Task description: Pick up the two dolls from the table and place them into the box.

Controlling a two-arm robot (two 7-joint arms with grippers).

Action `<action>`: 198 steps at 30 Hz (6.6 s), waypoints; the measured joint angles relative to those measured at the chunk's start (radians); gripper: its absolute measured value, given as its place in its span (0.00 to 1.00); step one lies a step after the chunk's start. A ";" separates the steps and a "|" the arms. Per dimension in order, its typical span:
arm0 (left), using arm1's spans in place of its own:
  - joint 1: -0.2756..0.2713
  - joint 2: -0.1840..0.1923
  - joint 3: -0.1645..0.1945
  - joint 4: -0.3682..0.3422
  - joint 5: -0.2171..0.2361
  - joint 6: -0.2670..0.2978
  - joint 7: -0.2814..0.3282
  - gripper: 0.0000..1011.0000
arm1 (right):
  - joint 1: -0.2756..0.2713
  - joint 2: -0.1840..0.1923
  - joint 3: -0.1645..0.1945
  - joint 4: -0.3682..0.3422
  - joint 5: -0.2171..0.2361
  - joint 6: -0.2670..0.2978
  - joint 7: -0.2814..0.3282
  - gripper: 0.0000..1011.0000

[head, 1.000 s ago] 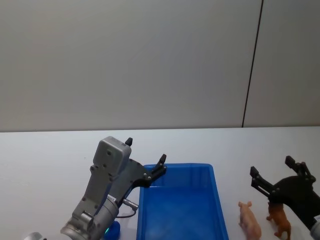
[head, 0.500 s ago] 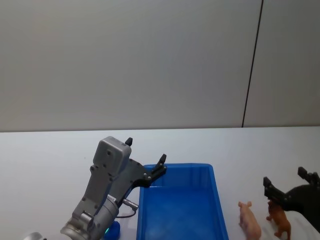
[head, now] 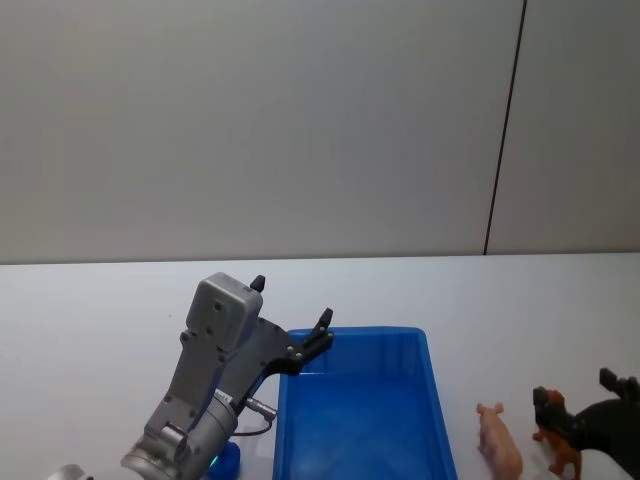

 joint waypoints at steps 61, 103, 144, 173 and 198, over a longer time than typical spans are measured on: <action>0.000 0.000 0.000 0.000 0.000 0.000 0.000 0.99 | 0.010 -0.030 -0.017 0.003 -0.073 0.050 0.029 0.33; 0.000 0.000 0.000 0.000 0.000 0.000 0.000 0.99 | 0.178 -0.152 -0.124 0.072 -0.162 0.007 0.357 0.71; 0.000 0.000 0.000 0.000 0.000 0.000 0.000 0.99 | 0.012 -0.054 -0.046 -0.092 -0.089 0.018 0.001 0.99; 0.000 0.000 0.000 0.000 0.000 0.000 0.000 0.99 | -0.008 -0.062 -0.038 -0.042 -0.073 0.069 -0.011 0.99; 0.000 0.000 0.000 0.000 0.000 0.000 0.000 0.99 | -0.013 -0.103 -0.070 -0.005 -0.085 0.124 0.017 0.99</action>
